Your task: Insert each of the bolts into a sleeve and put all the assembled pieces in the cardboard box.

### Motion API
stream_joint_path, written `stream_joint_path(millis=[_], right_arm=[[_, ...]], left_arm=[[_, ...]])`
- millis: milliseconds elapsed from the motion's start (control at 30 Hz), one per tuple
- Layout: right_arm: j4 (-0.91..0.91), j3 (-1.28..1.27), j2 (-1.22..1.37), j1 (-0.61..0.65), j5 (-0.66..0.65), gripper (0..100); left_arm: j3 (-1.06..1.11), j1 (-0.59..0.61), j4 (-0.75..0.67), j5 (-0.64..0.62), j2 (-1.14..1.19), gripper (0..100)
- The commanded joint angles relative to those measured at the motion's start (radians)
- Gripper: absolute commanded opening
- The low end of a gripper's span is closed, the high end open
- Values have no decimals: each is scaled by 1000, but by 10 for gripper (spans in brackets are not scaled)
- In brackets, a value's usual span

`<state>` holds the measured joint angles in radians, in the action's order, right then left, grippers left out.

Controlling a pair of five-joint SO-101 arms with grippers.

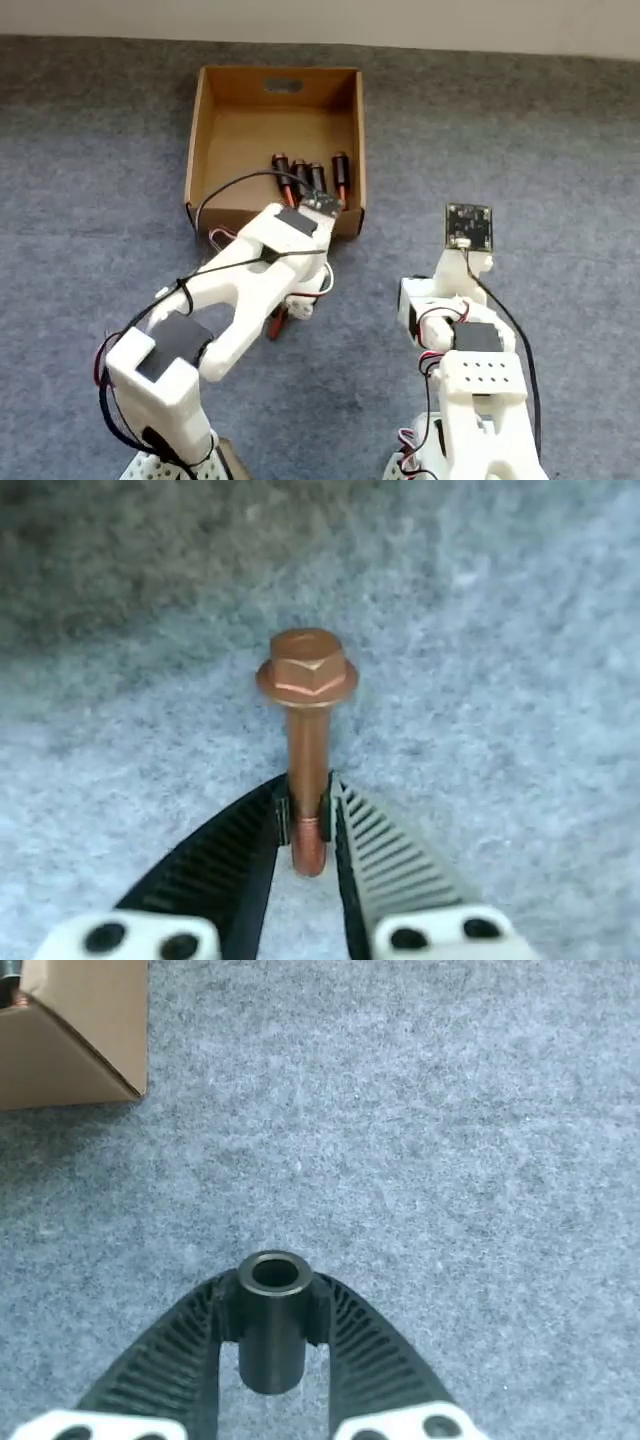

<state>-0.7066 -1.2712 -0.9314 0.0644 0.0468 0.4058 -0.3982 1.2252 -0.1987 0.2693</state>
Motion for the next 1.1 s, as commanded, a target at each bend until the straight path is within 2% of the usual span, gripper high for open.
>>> stream_joint_path(millis=[0, 133, 267, 333, 433, 533, 600, 800, 1067], right_arm=[[16, 8, -24, -13, 3, 5], [16, 13, -24, -13, 3, 5], [16, 15, -24, -13, 3, 5], [16, 15, -24, -13, 3, 5], [16, 13, -24, -13, 3, 5], [16, 12, -24, -13, 3, 5], [16, 12, -24, -13, 3, 5], [16, 10, -24, -13, 3, 5], [16, 7, -24, -13, 5, 5]], left_arm=[[145, 2, -157, 9, -117, 7], [351, 5, -377, 6, -294, 7], [456, 4, -476, 6, -414, 8], [466, 4, -477, 6, -441, 22], [467, 5, -477, -2, -446, 111], [464, 5, -470, -86, -449, 176], [452, 5, -439, -120, -456, 178], [305, 13, -325, -120, -446, 178], [274, 21, -322, -120, -438, 178]])
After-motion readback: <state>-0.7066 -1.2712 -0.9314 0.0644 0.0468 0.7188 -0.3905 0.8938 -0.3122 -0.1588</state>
